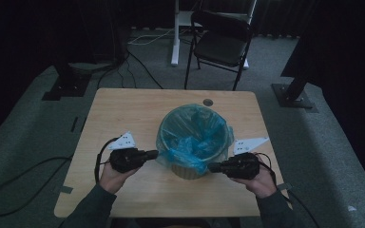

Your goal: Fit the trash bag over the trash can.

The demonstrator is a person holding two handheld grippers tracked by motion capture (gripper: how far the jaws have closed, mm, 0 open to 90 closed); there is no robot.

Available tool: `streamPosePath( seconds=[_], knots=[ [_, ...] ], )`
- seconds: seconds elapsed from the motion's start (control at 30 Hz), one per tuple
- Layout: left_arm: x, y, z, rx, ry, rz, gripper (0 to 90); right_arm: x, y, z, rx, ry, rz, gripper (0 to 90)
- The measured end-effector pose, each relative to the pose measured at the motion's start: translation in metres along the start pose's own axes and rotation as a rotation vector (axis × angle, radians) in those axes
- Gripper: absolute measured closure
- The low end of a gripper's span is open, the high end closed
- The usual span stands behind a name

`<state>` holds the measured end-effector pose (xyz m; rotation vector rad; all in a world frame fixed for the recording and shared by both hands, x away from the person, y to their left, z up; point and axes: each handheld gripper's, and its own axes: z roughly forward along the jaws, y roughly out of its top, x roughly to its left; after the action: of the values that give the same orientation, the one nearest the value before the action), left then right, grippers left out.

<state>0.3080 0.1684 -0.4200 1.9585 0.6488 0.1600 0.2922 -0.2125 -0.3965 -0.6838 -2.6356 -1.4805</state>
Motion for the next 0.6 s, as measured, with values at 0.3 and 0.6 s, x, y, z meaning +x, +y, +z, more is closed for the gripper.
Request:
streamPosePath(
  seconds=[0.3,0.6],
  knots=[
    [0.013,-0.013,0.016,0.073,0.037,-0.033,89.8,-0.012,-0.01,0.007,0.046,-0.025,0.046,90.0],
    [0.023,-0.014,0.018,0.08,0.067,-0.073,89.7,-0.014,-0.011,0.009,0.079,-0.038,0.049,89.9]
  ],
)
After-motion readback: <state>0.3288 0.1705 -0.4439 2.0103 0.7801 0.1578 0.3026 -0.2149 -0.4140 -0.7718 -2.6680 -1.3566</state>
